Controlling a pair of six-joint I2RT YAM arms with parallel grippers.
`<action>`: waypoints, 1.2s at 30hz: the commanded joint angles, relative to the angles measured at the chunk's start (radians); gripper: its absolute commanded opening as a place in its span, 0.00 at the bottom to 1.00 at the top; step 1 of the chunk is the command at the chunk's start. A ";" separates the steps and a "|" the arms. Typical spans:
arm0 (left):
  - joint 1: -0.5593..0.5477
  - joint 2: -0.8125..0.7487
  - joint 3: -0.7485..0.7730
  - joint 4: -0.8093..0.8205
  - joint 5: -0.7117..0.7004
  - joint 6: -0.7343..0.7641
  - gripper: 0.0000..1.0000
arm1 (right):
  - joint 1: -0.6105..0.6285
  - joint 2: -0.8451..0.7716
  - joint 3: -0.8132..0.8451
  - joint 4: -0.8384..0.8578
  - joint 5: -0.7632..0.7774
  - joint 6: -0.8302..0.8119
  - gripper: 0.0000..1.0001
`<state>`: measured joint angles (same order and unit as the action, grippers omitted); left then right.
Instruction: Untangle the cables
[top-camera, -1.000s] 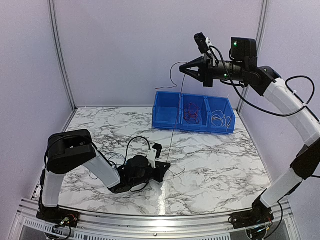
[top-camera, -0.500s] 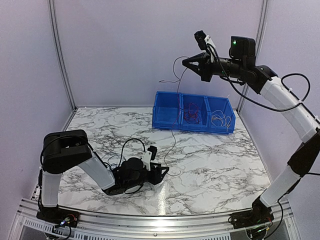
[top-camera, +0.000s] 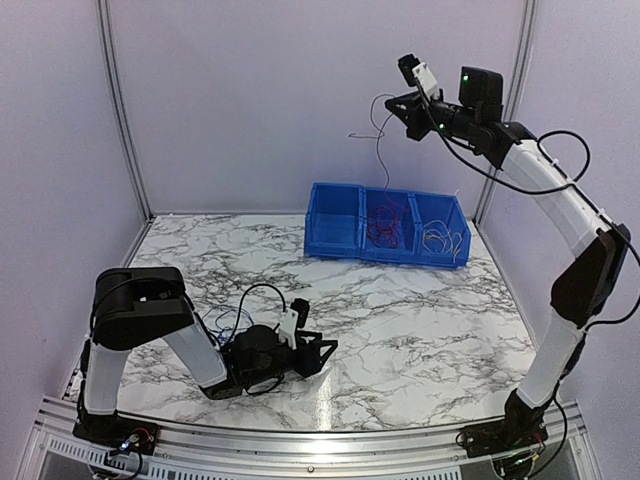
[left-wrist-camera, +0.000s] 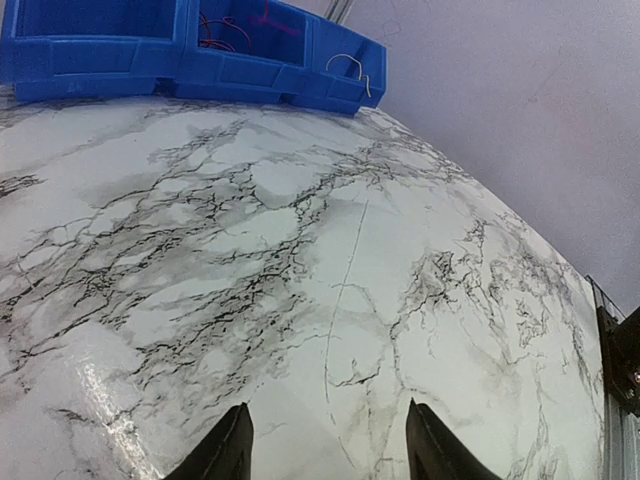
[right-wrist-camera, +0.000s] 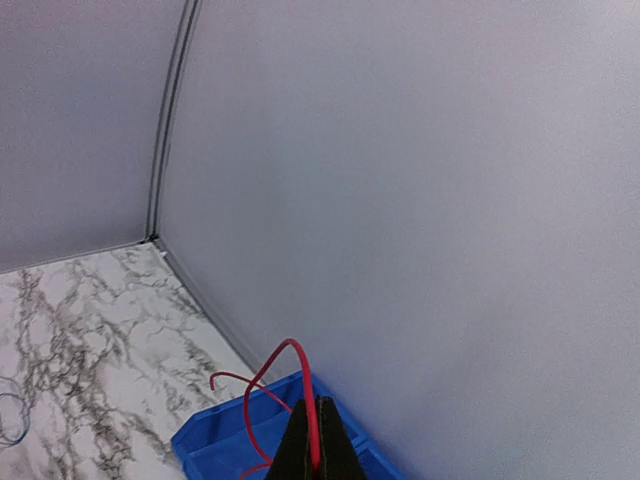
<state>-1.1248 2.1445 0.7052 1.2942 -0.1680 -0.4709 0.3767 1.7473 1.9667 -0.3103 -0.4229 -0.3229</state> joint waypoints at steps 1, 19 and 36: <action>-0.006 0.041 0.009 0.042 0.030 0.001 0.55 | -0.030 0.082 0.159 0.077 0.128 -0.081 0.00; -0.006 0.054 0.023 0.042 0.034 0.009 0.55 | -0.167 0.482 0.205 0.201 0.190 -0.076 0.00; -0.018 -0.097 -0.027 0.048 0.006 0.048 0.54 | -0.180 0.374 -0.061 0.000 0.144 -0.003 0.48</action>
<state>-1.1263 2.1559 0.7090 1.3323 -0.1459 -0.4564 0.2024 2.2520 1.9465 -0.2611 -0.2825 -0.3660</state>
